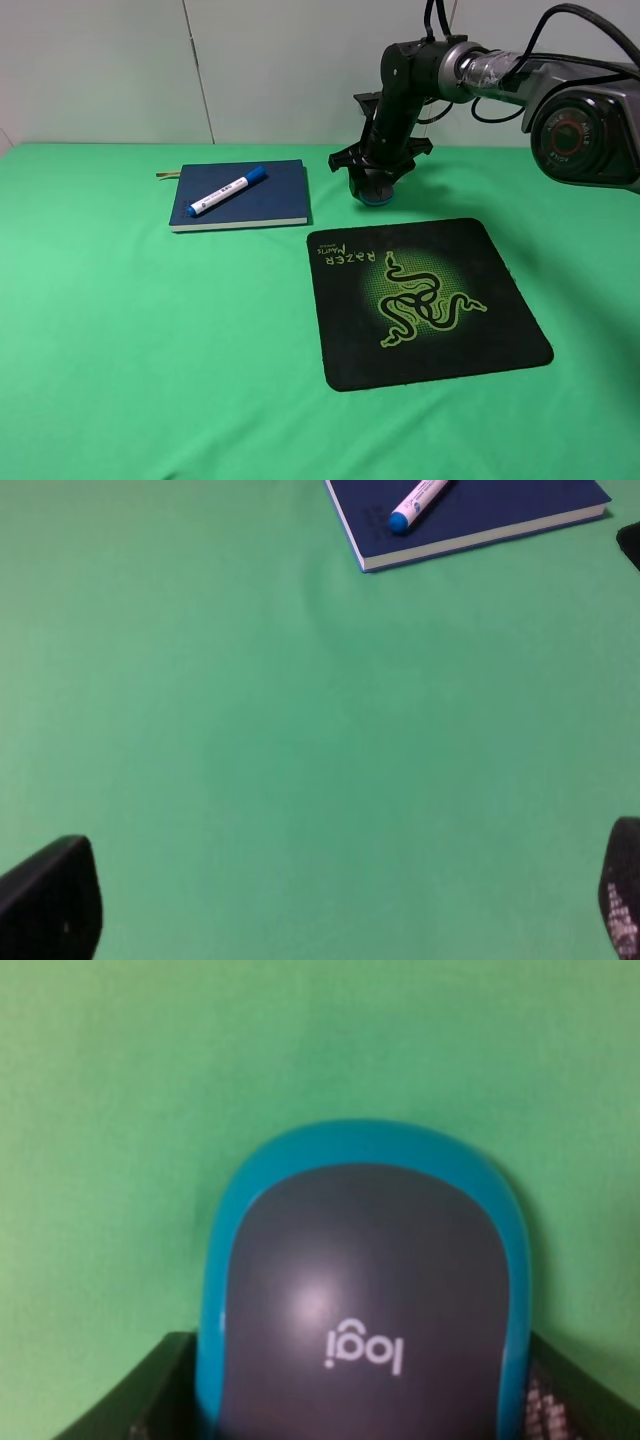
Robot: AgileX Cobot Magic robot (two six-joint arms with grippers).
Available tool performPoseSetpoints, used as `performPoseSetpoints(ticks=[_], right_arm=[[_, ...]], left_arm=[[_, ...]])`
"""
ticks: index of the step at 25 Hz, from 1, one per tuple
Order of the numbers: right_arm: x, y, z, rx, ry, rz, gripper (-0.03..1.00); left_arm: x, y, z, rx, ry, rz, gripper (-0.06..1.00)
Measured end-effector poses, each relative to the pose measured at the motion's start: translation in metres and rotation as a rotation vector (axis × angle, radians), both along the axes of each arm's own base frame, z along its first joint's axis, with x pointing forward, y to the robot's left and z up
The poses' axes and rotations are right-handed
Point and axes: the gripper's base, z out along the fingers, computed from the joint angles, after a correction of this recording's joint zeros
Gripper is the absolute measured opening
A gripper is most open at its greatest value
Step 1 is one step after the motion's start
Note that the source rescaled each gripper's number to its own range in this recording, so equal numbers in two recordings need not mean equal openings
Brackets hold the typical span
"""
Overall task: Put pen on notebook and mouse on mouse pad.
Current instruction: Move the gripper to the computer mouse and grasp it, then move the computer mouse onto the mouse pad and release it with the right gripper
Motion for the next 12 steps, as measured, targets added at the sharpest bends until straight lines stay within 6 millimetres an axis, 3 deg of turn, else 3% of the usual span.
performPoseSetpoints(ticks=[9, 12], right_arm=[[0.0, 0.0, 0.002, 0.002, -0.004, 0.0, 0.0], [-0.001, 0.0, 0.015, 0.009, -0.023, 0.0, 0.0]], left_arm=[[0.0, 0.0, 0.0, 0.0, 0.0, 0.0, 1.0], [0.0, 0.0, 0.0, 0.0, 0.0, 0.0, 1.0]])
